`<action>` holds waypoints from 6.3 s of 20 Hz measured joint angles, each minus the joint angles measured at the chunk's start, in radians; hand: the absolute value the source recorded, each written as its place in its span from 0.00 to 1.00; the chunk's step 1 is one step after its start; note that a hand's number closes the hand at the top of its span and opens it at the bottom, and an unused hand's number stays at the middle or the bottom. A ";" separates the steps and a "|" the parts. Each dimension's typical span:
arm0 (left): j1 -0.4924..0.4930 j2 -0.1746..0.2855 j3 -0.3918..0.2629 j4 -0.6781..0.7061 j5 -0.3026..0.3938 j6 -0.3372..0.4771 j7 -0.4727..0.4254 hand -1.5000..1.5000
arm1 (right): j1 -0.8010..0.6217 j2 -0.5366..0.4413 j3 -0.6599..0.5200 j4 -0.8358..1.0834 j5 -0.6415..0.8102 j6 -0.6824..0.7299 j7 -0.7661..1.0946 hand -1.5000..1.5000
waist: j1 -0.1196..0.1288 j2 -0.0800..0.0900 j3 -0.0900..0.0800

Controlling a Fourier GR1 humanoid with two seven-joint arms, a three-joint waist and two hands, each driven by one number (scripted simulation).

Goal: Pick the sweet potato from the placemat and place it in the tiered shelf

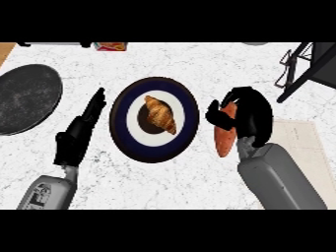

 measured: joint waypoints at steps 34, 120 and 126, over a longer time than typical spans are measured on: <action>0.000 -0.028 0.047 0.015 -0.038 -0.026 -0.008 0.50 | -0.489 -0.132 -0.471 -0.166 0.501 0.368 0.030 1.00 | -0.019 -0.002 0.000; 0.037 -0.074 0.154 -0.007 -0.100 -0.091 0.005 0.50 | -0.250 -0.681 -1.105 -0.010 -0.052 -0.026 -0.087 0.00 | -0.067 -0.015 0.000; 0.084 -0.074 0.151 -0.042 -0.099 -0.092 0.003 0.50 | -0.013 -0.702 -1.312 -0.220 -0.211 0.210 -0.060 0.00 | -0.082 -0.019 0.001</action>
